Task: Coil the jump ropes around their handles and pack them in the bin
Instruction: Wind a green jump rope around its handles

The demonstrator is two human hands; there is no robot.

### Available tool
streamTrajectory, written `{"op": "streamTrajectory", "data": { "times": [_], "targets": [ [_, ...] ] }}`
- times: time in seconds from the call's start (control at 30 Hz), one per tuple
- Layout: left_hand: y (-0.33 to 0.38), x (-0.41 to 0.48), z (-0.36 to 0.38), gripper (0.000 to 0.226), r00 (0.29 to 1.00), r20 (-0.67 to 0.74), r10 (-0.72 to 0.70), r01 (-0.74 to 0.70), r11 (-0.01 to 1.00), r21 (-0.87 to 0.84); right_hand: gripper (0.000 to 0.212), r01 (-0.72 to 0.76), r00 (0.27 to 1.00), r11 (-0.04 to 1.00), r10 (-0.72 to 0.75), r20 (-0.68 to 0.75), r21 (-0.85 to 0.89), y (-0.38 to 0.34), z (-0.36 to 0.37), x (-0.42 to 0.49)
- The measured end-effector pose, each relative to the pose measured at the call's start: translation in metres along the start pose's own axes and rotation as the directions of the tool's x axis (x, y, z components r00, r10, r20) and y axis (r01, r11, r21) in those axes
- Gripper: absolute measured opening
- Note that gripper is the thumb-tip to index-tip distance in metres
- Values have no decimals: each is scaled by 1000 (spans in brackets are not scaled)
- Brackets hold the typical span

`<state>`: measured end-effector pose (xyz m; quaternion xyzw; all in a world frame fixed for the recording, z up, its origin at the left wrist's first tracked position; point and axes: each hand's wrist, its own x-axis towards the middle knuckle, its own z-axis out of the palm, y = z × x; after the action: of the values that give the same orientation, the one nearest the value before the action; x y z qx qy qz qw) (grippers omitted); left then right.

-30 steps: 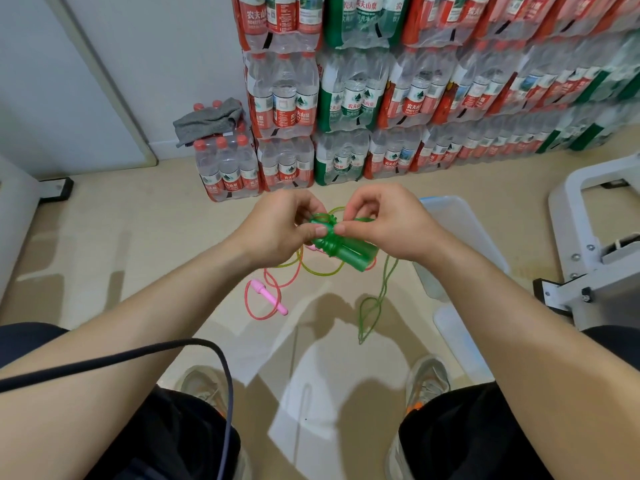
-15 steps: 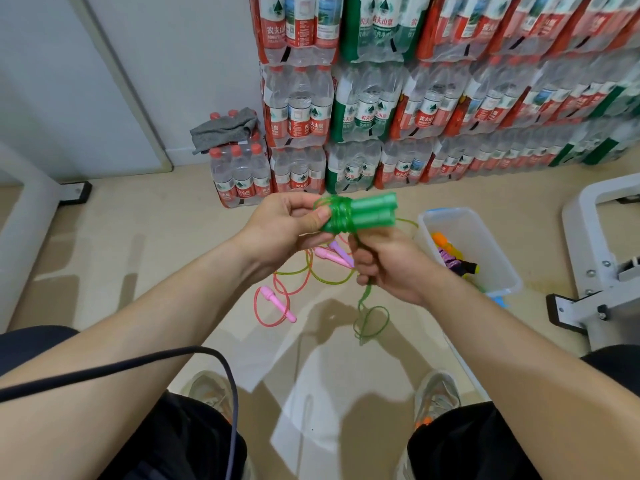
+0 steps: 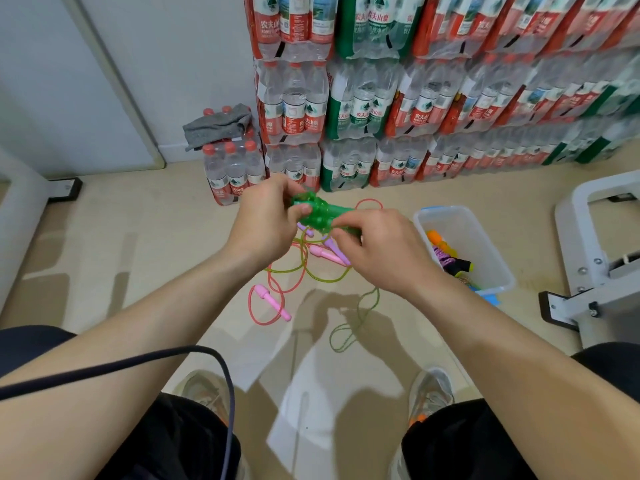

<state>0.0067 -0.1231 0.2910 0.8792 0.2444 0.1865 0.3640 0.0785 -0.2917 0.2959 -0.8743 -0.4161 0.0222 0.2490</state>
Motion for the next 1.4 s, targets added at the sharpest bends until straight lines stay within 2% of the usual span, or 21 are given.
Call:
{"op": "streamTrajectory", "data": {
  "times": [0.07, 0.23, 0.37, 0.43, 0.5, 0.57, 0.6, 0.67, 0.77, 0.83, 0.9, 1.0, 1.07, 1.17, 1.3, 1.4],
  "targets": [
    [-1, -1, 1, 11, 996, 78, 36, -37, 999, 10, 11, -21, 999, 991, 24, -26, 133, 7, -8, 5],
    [2, -2, -5, 18, 954, 253, 159, -165, 986, 3, 6, -32, 999, 973, 28, 21, 230, 21, -21, 11],
    [5, -1, -12, 16, 897, 390, 207, -201, 978, -55, 13, -92, 988, 894, 29, 149, 438, 31, -24, 13],
    [9, -2, -15, 15, 879, 438, 190, -128, 978, -167, 15, -162, 974, 800, 36, 224, 578, 35, -22, 12],
    [13, -3, -19, 11, 869, 471, 154, 3, 949, -315, 16, -290, 948, 619, 80, 308, 730, 37, -18, 10],
    [15, -5, -20, 12, 871, 480, 104, 149, 876, -459, 16, -400, 915, 421, 133, 381, 814, 37, -13, 10],
    [15, -6, -20, 13, 874, 480, 80, 213, 825, -524, 15, -426, 904, 373, 147, 400, 824, 35, -10, 9],
    [14, -8, -17, 13, 888, 459, 18, 309, 715, -627, 18, -445, 896, 356, 174, 410, 822, 31, 0, 7],
    [10, -8, -10, 11, 915, 386, -117, 372, 615, -695, 30, -506, 862, 386, 259, 436, 771, 26, 15, 3],
    [6, -6, -7, 8, 925, 326, -196, 375, 613, -695, 39, -517, 856, 469, 294, 426, 716, 22, 22, 2],
    [0, -3, -5, 4, 933, 239, -268, 359, 673, -646, 44, -484, 874, 616, 313, 371, 622, 18, 23, 0],
    [-13, 6, 0, 8, 948, 55, -313, 302, 834, -461, 41, -357, 927, 860, 277, 253, 366, 12, 17, -2],
    [-19, 10, 1, 11, 961, -38, -275, 249, 914, -322, 36, -268, 948, 940, 218, 232, 211, 7, 13, -4],
    [-15, 9, 2, 10, 986, -94, -136, 128, 988, -88, 37, -151, 973, 977, 120, 196, 150, 5, 11, -2],
    [-6, -1, 10, 12, 999, -46, 3, -3, 1000, 18, 44, -66, 972, 997, 54, 227, 46, 3, -2, 5],
    [-4, -4, 9, 14, 995, 80, 58, -60, 998, 20, 28, -77, 978, 997, 76, 196, -6, 12, -19, 10]
  ]
}}
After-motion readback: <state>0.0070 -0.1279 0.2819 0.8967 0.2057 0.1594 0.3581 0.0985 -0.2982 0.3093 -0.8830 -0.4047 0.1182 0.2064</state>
